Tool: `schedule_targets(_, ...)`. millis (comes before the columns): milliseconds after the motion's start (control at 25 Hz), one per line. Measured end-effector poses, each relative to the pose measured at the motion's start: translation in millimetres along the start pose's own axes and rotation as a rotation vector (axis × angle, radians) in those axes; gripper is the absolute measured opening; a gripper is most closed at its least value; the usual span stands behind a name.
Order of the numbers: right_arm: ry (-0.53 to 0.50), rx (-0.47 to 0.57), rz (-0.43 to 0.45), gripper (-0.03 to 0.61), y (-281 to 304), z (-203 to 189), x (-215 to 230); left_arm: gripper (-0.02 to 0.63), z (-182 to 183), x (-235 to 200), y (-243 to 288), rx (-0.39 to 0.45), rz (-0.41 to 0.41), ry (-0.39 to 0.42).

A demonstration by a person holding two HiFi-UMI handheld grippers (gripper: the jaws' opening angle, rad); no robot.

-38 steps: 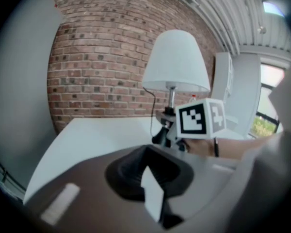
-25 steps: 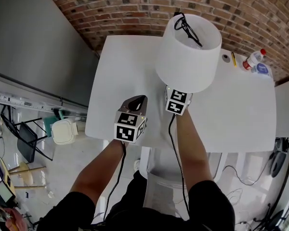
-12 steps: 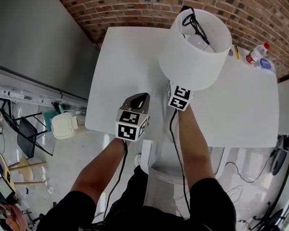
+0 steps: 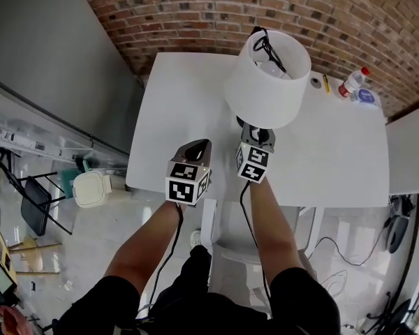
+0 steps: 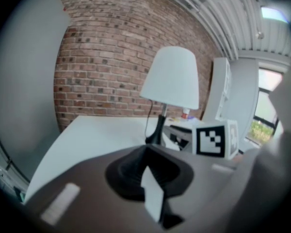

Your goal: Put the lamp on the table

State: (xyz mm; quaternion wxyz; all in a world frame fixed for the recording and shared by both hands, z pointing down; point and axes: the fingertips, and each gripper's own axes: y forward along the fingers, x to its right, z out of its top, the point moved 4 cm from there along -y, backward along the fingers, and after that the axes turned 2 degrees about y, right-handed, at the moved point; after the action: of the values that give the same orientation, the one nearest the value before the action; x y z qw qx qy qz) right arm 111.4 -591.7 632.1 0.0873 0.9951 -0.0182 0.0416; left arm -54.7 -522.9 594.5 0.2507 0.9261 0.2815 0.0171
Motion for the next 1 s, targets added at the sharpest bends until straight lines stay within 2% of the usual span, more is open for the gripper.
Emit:
schedule_targets(80, -0.019, -0.046, -0.009, 0.022, -23, -4, -4, -0.003, 7, 5, -9, 0.018, -0.006, -0.007)
schedule_targets(120, -0.03, -0.063, -0.007, 0.0, -36, -6, -7, -0.003, 10, 8, -15, 0.026, -0.009, -0.01)
schedule_targets(320, -0.043, -0.085, 0.003, -0.002, -104, 13, -23, -0.003, 31, 26, -50, 0.066, -0.03, -0.025)
schedule_targets(600, -0.043, -0.026, -0.04, -0.002, -180, 96, -35, -0.003, 65, 61, -96, 0.107, -0.097, 0.008)
schedule_targets(800, 0.026, 0.032, -0.058, -0.002, -232, 156, -43, -0.003, 92, 84, -137, 0.156, -0.119, 0.023)
schedule_targets(1000, 0.001, 0.054, -0.104, -0.002, -267, 192, -44, -0.003, 117, 106, -162, 0.202, -0.166, 0.046)
